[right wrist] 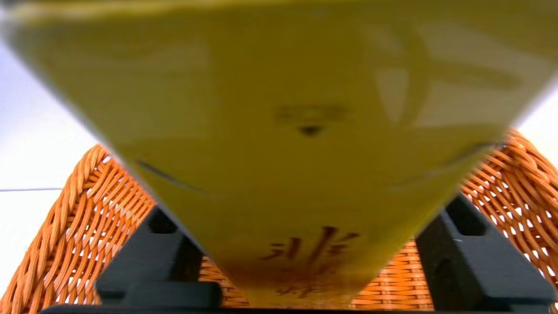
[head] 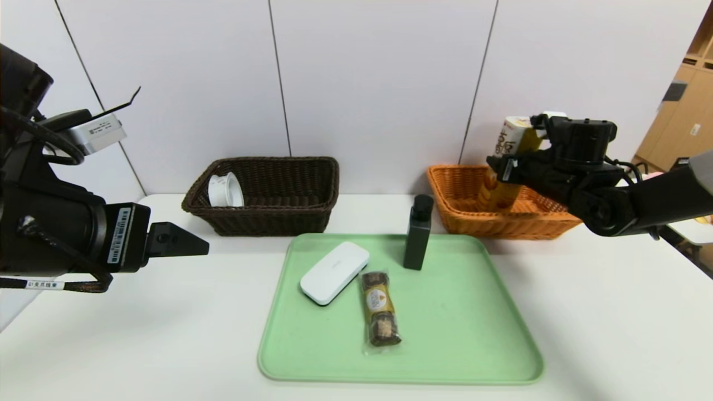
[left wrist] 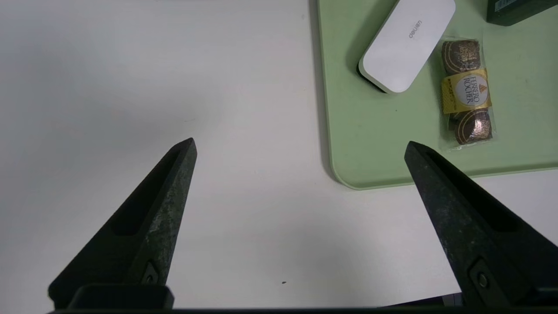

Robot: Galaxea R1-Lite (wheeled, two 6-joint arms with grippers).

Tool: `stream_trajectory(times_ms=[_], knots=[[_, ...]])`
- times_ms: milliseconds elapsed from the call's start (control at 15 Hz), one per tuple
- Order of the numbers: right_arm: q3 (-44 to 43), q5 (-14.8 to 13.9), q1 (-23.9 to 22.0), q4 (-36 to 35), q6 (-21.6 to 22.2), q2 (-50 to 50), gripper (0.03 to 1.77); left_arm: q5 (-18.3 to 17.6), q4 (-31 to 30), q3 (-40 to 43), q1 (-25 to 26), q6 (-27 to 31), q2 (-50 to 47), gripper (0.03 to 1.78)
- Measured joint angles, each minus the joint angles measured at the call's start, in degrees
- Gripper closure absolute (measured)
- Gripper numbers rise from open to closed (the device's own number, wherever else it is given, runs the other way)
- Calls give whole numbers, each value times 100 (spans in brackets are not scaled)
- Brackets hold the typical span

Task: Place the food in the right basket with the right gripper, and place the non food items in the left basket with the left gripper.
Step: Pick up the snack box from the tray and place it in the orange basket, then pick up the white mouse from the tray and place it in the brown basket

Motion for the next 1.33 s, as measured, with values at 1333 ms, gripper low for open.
stream_trajectory(times_ms=[1333], knots=[[204, 723, 791, 6324, 1083, -3989, 12, -325, -751, -1153, -1373, 1359, 1232, 12]])
